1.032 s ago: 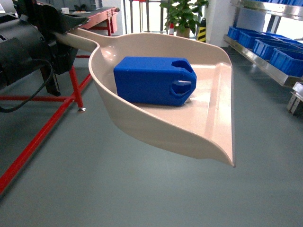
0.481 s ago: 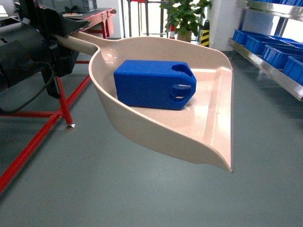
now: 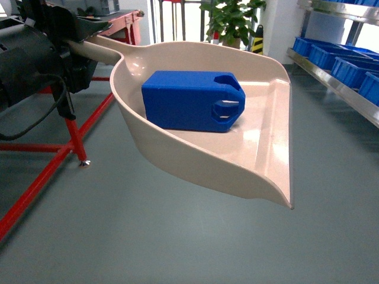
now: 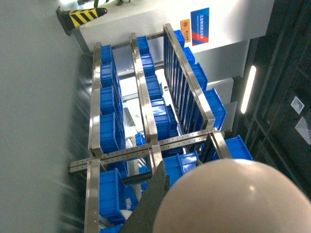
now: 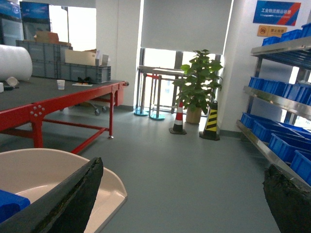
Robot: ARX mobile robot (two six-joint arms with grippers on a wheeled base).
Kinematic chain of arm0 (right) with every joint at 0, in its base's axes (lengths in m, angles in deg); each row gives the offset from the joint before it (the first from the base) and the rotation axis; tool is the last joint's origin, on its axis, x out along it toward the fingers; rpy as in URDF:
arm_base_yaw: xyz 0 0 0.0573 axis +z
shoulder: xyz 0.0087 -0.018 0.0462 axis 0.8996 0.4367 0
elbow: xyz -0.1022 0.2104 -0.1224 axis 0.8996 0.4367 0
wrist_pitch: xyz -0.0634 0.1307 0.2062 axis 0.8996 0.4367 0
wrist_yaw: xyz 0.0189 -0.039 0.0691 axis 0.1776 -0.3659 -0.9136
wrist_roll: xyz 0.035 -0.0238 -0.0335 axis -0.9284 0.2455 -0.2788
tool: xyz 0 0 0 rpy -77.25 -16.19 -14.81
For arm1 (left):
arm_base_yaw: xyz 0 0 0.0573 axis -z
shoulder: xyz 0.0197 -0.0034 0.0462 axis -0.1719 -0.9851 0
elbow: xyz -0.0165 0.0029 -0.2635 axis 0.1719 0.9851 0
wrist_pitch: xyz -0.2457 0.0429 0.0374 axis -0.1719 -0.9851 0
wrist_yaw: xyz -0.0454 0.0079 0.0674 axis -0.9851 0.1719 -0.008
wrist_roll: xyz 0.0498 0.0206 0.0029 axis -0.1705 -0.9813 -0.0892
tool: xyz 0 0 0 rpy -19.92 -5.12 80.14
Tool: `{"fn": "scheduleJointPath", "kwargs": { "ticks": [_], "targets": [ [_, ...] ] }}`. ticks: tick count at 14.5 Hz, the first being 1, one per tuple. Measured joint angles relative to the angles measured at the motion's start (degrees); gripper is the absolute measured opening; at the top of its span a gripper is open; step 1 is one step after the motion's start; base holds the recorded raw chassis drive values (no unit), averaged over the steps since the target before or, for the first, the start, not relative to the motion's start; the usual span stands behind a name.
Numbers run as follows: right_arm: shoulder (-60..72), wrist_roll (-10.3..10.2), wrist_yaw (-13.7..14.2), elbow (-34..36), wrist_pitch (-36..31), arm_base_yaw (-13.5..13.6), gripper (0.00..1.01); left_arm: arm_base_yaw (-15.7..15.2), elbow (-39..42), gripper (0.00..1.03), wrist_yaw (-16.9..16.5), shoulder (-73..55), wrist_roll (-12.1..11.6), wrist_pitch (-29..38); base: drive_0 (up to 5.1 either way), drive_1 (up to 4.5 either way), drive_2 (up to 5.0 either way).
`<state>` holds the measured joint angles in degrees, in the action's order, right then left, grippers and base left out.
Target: Place part in tray to right shelf
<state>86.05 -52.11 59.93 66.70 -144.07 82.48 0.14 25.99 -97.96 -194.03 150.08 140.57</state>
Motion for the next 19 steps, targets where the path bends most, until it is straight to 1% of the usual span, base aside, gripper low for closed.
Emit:
{"fn": "scheduleJointPath", "kwargs": {
  "ticks": [19],
  "targets": [
    [0.0, 0.0, 0.0, 0.0, 0.0, 0.0, 0.98, 0.0, 0.0, 0.12, 0.0, 0.0, -0.1, -0.3, 0.1, 4.39, -4.3]
  ]
}}
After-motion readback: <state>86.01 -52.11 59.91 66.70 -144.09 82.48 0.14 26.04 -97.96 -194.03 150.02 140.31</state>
